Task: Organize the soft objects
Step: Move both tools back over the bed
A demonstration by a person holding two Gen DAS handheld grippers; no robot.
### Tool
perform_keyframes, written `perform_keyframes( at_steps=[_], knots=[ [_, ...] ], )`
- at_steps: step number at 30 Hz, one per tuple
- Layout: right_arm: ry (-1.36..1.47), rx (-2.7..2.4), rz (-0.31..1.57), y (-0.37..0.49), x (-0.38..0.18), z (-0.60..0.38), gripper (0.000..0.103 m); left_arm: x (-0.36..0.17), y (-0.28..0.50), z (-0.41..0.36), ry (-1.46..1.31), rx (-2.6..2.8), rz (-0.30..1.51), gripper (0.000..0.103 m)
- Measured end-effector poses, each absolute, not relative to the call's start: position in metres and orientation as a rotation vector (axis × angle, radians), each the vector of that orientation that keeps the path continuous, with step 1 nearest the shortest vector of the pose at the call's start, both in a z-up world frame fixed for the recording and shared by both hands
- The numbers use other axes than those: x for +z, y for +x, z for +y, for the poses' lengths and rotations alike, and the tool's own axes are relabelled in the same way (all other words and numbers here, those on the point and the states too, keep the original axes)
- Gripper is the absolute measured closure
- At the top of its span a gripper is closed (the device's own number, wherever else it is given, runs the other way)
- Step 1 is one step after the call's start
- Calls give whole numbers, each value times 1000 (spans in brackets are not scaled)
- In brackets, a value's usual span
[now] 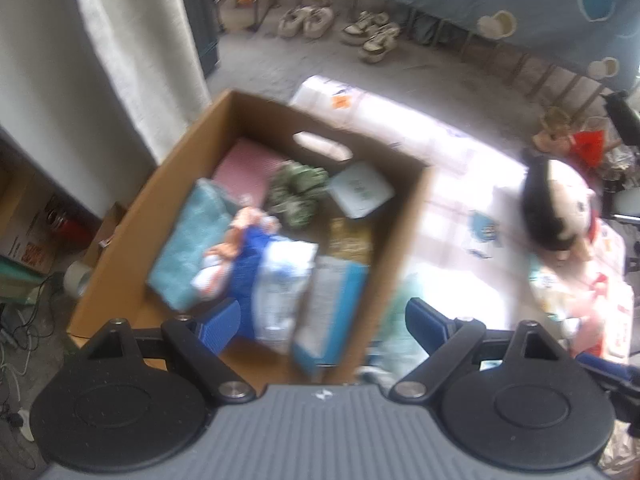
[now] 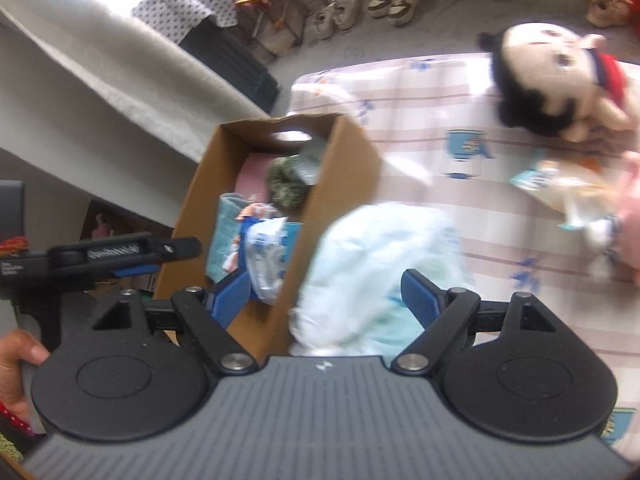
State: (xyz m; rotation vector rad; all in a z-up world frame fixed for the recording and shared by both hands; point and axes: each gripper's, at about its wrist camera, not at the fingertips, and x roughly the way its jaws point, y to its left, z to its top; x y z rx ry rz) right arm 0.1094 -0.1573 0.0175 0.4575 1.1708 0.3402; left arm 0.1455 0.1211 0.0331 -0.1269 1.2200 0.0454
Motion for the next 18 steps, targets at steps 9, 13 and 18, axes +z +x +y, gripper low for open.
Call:
perform_keyframes(
  at_steps=[9, 13, 18],
  knots=[
    [469, 144, 1144, 81, 7, -280, 20, 25, 158, -17, -94, -131, 1234, 10],
    [447, 53, 1133, 79, -10, -332, 20, 0, 162, -78, -68, -204, 1267, 10],
    [398, 13, 1124, 92, -31, -375, 20, -33, 164, -137, -4, -241, 1278, 11]
  ],
)
